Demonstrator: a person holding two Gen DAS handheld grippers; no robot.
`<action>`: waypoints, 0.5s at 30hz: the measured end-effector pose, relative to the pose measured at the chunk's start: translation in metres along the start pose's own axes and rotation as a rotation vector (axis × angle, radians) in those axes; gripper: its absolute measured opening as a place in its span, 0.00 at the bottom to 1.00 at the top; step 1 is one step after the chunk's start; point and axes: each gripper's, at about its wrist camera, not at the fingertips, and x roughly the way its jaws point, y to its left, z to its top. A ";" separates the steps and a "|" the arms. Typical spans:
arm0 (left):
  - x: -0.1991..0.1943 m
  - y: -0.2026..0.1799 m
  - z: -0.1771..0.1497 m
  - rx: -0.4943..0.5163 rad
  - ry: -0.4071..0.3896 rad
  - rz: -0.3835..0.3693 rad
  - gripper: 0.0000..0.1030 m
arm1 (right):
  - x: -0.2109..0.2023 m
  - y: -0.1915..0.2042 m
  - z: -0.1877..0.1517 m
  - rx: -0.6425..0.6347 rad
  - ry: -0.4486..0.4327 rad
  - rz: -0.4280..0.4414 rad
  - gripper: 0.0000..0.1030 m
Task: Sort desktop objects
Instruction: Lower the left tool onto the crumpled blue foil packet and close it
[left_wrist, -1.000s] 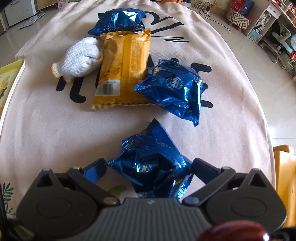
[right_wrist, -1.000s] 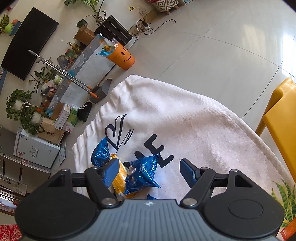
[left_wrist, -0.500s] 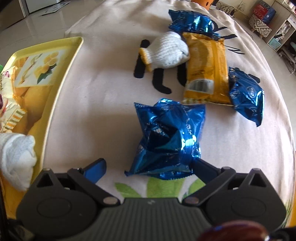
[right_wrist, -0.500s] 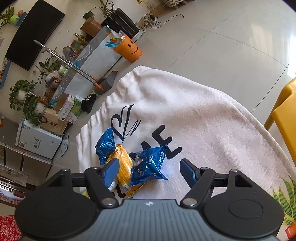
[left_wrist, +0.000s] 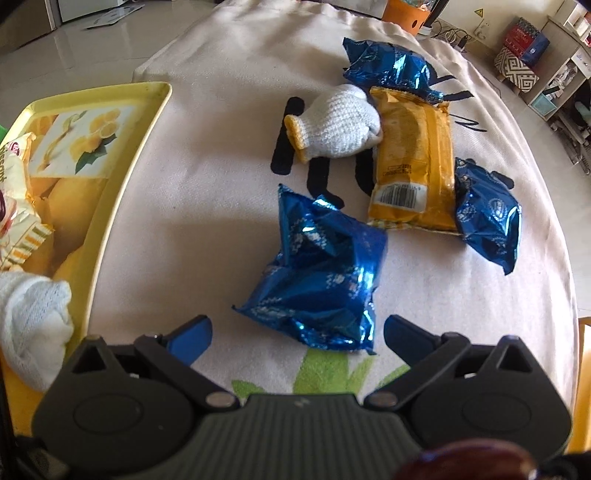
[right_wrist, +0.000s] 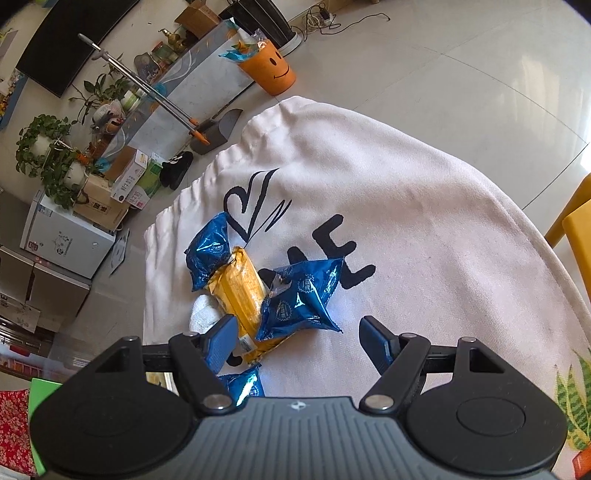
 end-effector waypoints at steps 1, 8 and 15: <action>-0.002 -0.003 0.001 0.011 -0.011 -0.003 0.99 | 0.001 0.001 -0.001 -0.001 0.004 -0.001 0.71; 0.010 -0.022 0.010 0.094 -0.009 0.049 0.99 | 0.008 0.006 -0.005 -0.034 0.020 -0.012 0.71; 0.028 -0.040 0.007 0.187 0.023 0.134 0.99 | 0.017 0.016 -0.009 -0.097 0.033 -0.018 0.71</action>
